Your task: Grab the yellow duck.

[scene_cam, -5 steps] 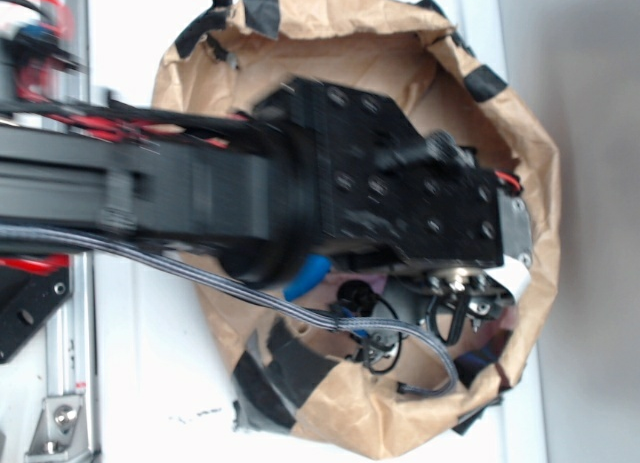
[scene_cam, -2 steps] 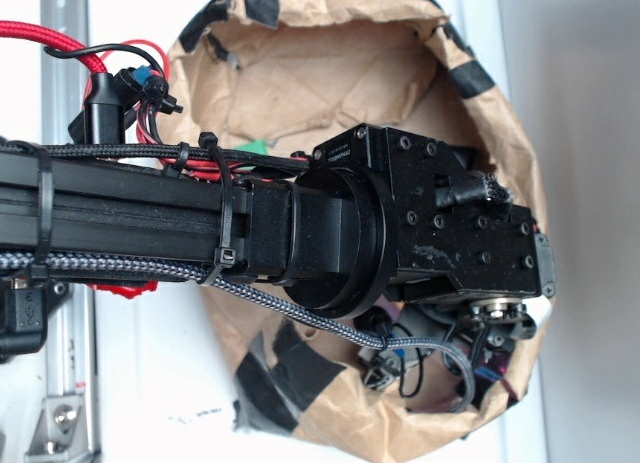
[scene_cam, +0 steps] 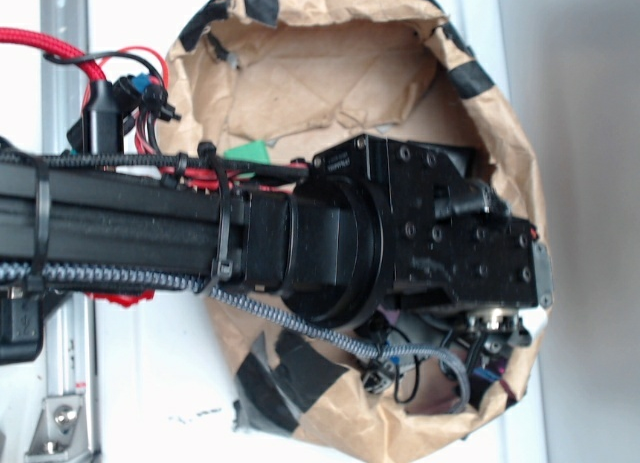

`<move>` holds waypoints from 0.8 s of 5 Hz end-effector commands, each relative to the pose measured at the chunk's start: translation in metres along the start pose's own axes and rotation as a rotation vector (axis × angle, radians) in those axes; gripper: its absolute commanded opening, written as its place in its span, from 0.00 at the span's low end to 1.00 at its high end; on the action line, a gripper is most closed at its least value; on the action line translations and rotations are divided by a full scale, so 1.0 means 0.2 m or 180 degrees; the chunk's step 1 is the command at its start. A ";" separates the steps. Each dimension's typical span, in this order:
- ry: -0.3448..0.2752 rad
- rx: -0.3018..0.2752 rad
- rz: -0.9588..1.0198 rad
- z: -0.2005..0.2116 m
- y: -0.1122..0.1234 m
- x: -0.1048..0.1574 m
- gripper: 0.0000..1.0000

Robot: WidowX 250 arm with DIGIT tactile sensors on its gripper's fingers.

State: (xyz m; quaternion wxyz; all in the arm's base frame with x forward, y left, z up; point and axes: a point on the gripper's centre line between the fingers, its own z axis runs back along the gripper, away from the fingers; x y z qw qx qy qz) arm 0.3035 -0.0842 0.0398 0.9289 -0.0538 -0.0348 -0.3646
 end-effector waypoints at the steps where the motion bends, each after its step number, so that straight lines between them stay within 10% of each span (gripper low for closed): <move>1: -0.0023 0.0091 -0.0195 -0.01 -0.10 0.02 1.00; 3: 0.0358 0.0089 0.0054 -0.25 -0.01 0.05 1.00; 4: 0.0446 0.0259 0.0267 -0.30 0.06 0.11 0.00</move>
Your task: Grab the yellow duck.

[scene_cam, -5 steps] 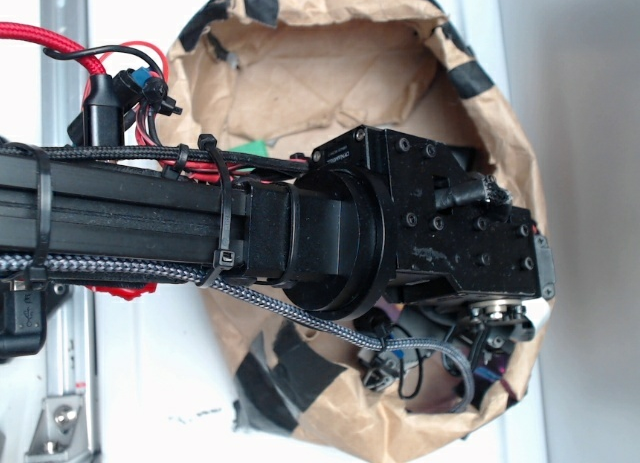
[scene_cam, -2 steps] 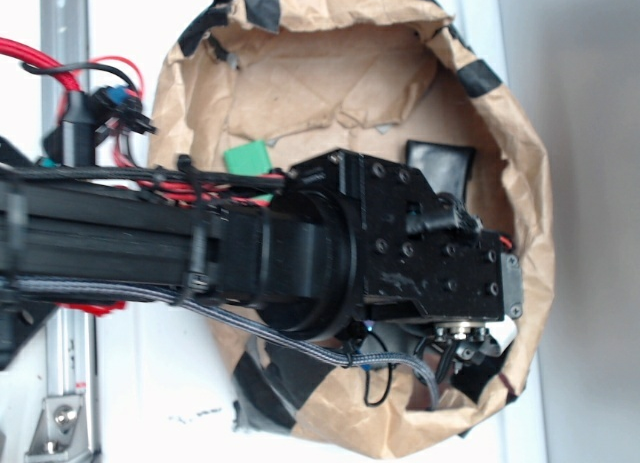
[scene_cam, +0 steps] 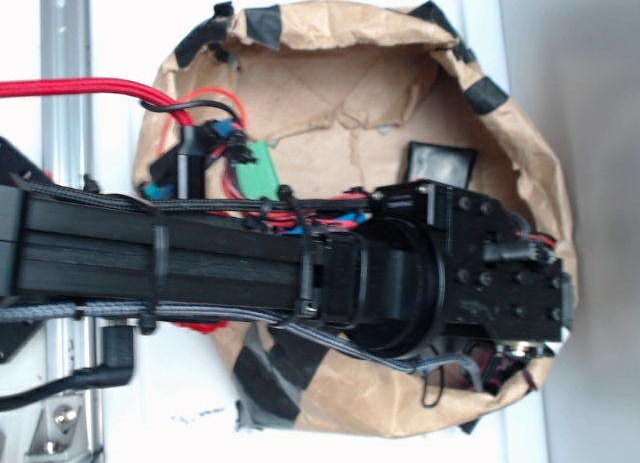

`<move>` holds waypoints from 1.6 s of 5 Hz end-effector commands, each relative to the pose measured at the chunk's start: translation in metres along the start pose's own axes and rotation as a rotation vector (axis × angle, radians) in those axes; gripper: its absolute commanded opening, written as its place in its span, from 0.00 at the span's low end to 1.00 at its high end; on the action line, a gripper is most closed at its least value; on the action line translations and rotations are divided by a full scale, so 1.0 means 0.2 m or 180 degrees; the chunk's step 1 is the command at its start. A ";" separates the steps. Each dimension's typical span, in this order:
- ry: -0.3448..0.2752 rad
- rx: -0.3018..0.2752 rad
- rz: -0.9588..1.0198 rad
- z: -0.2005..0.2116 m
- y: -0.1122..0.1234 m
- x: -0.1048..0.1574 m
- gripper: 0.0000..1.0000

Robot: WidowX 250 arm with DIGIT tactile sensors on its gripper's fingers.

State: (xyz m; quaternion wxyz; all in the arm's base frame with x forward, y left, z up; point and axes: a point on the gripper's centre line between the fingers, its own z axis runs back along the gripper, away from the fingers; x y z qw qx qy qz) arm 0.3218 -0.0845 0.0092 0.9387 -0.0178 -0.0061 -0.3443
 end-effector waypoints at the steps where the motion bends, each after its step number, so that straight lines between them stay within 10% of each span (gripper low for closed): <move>1: 0.0100 0.0020 0.0093 -0.07 -0.03 0.04 0.00; 2: -0.0094 -0.0010 0.0080 0.03 -0.08 -0.04 0.00; 3: -0.0428 -0.0028 0.0199 0.13 -0.06 -0.16 1.00; 7: -0.0306 -0.0083 0.0120 0.05 -0.09 -0.11 1.00; 8: -0.0293 -0.0104 0.0109 0.04 -0.11 -0.07 0.87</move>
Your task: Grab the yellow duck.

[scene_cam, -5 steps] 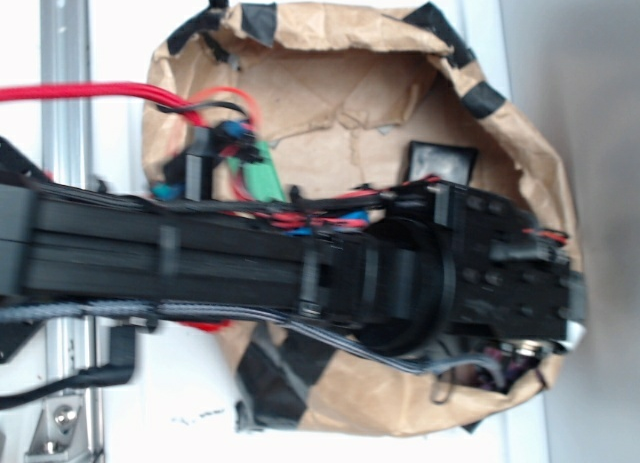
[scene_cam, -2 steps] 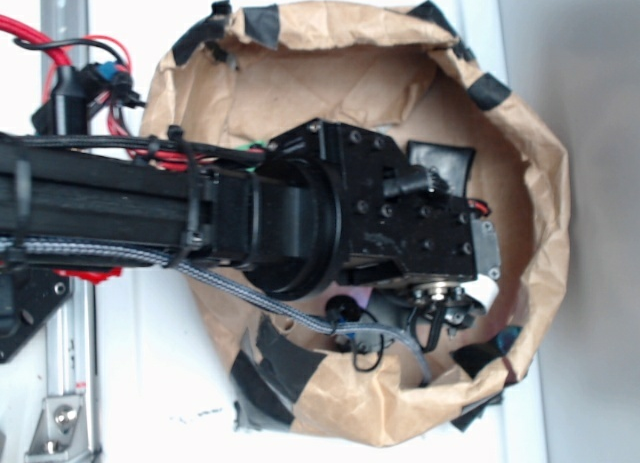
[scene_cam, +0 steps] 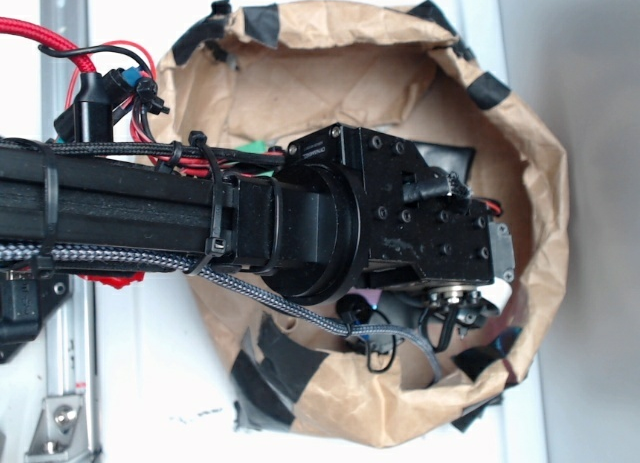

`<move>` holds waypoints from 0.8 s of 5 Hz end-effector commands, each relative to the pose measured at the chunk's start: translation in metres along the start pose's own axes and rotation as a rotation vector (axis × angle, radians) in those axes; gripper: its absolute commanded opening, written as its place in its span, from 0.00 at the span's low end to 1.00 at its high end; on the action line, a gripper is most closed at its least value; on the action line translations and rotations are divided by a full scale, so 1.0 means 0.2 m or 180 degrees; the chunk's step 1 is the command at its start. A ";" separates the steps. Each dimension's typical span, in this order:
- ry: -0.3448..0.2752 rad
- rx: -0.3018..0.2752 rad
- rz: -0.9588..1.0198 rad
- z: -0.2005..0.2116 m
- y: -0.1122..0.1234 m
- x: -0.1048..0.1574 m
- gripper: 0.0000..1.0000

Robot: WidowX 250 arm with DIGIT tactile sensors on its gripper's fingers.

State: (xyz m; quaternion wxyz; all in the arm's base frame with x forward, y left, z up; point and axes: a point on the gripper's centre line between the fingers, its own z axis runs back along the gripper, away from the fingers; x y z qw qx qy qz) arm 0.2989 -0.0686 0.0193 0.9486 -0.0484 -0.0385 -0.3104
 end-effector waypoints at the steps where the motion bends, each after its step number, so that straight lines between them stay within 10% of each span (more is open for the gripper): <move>1: -0.0060 -0.0061 -0.0075 -0.03 -0.10 0.06 0.00; 3: -0.0182 -0.0160 -0.0029 0.00 -0.09 0.04 0.00; 4: -0.0527 0.0280 0.0450 0.24 -0.07 0.01 0.00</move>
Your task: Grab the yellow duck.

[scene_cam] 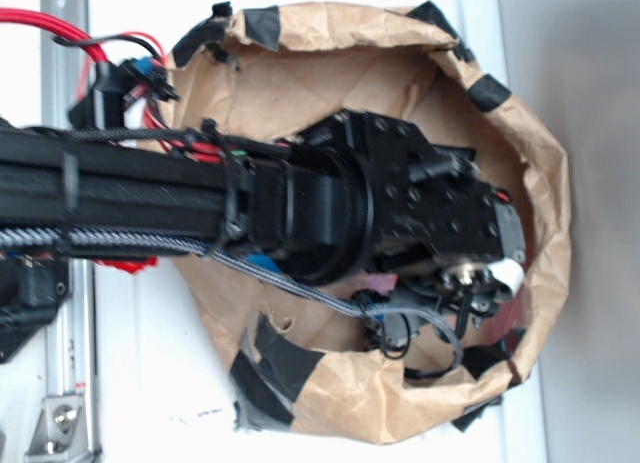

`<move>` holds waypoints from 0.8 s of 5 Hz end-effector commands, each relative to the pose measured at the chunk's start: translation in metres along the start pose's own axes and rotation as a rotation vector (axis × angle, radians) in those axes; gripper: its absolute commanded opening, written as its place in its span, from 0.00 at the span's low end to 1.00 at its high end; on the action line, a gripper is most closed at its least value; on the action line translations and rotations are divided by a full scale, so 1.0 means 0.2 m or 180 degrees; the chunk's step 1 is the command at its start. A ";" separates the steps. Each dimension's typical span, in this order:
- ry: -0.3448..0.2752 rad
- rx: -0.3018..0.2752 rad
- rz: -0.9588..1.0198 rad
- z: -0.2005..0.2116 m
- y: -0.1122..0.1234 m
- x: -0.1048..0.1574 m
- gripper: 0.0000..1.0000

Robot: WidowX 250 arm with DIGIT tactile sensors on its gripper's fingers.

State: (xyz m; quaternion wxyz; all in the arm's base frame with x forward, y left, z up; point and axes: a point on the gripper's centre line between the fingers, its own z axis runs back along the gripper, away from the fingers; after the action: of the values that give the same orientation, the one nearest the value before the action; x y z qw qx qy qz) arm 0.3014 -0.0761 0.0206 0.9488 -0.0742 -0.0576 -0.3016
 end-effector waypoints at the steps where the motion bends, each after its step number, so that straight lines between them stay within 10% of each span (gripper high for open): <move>1: -0.0349 0.0585 0.0755 0.49 -0.07 0.00 0.00; 4: -0.0178 0.0735 0.1455 0.89 -0.12 0.04 0.00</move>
State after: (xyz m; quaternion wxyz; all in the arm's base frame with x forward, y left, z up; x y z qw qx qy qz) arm 0.2835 -0.0611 0.1839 0.9940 0.0161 -0.0726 -0.0796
